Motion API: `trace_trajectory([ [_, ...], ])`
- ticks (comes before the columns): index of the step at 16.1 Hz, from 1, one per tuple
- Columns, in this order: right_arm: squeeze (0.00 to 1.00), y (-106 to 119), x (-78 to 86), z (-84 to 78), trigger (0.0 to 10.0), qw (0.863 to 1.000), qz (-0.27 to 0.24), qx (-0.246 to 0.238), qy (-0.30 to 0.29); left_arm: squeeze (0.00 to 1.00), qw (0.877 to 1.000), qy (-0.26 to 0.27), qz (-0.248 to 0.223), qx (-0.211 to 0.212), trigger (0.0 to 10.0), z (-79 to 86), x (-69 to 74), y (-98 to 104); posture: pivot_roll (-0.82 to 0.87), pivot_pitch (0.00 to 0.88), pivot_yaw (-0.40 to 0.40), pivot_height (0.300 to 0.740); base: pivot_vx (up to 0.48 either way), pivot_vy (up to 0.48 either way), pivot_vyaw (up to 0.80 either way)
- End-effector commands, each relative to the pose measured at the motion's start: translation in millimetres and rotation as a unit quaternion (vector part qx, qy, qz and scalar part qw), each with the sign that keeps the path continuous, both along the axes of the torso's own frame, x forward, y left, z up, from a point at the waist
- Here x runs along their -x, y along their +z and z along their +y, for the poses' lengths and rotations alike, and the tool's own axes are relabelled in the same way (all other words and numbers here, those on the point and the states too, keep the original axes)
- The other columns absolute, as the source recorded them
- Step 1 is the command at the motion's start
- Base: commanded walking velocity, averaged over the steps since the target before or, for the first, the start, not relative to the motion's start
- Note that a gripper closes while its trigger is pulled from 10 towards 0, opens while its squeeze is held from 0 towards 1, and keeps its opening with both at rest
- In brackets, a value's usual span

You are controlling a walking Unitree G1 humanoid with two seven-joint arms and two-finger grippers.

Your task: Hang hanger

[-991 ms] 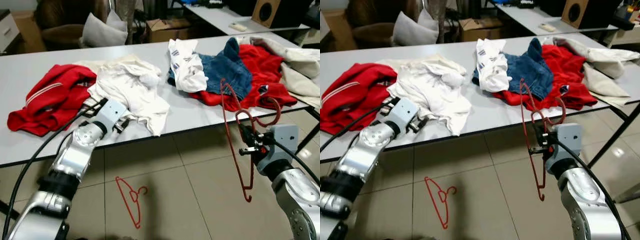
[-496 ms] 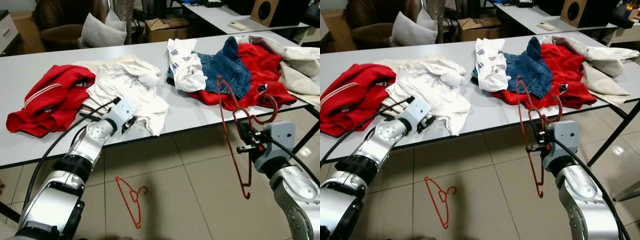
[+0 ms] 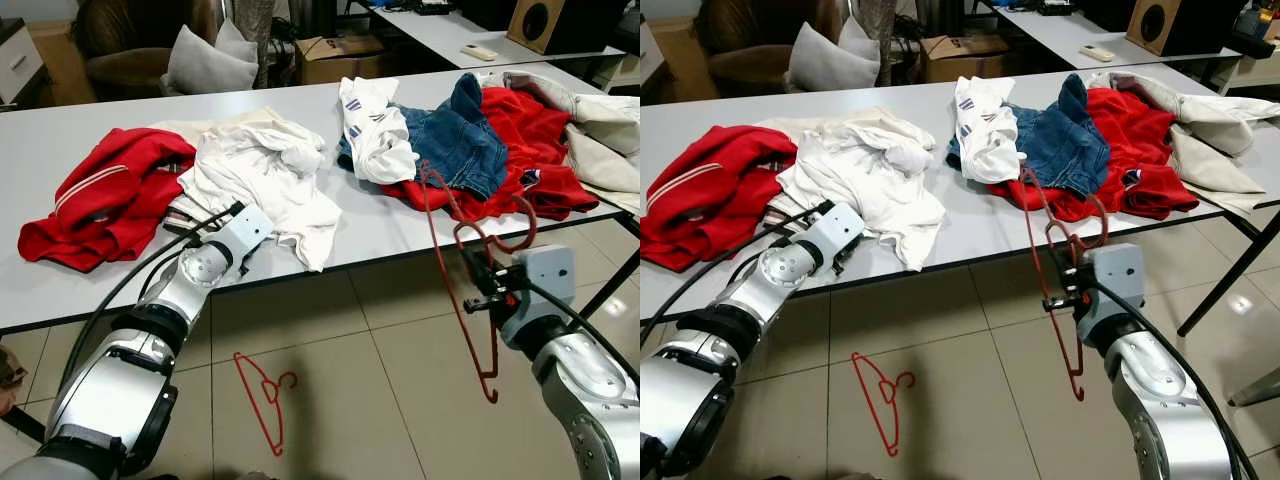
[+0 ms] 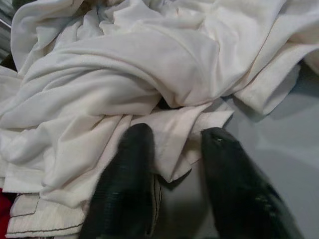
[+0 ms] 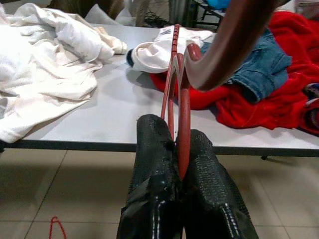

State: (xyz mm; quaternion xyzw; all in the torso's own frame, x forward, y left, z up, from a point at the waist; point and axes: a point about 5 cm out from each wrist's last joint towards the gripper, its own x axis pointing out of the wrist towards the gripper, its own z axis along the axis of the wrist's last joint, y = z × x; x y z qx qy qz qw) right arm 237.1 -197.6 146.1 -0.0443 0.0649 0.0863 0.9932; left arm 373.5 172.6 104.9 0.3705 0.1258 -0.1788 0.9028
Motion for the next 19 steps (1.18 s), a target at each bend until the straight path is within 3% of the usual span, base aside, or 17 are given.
trace_trajectory([
  [1,0.00,11.5,0.3,-1.8,10.0,1.000,-0.029,-0.004,-0.005,0.00,1.000,0.001,-0.009,-0.022,0.0,1.2,-3.5,4.9,-0.25,0.000,0.028,0.710,0.000,0.000,0.00],
  [12,0.00,15.6,3.6,2.0,10.0,0.999,-0.051,-0.013,0.003,0.00,0.998,0.008,-0.020,-0.053,0.0,7.3,-5.4,7.0,-0.25,0.000,0.037,0.710,0.000,0.000,0.00],
  [17,0.00,15.0,5.0,3.3,10.0,0.999,-0.051,-0.012,0.009,0.00,1.000,-0.006,-0.019,-0.003,0.0,6.4,-6.8,14.0,-0.25,0.000,0.042,0.710,0.000,0.000,0.00],
  [19,0.00,15.0,6.8,3.2,10.0,0.999,-0.051,-0.012,0.009,0.00,0.999,-0.037,-0.005,0.013,0.0,4.8,-5.2,16.8,-0.26,0.000,0.054,0.710,0.000,0.000,0.00],
])
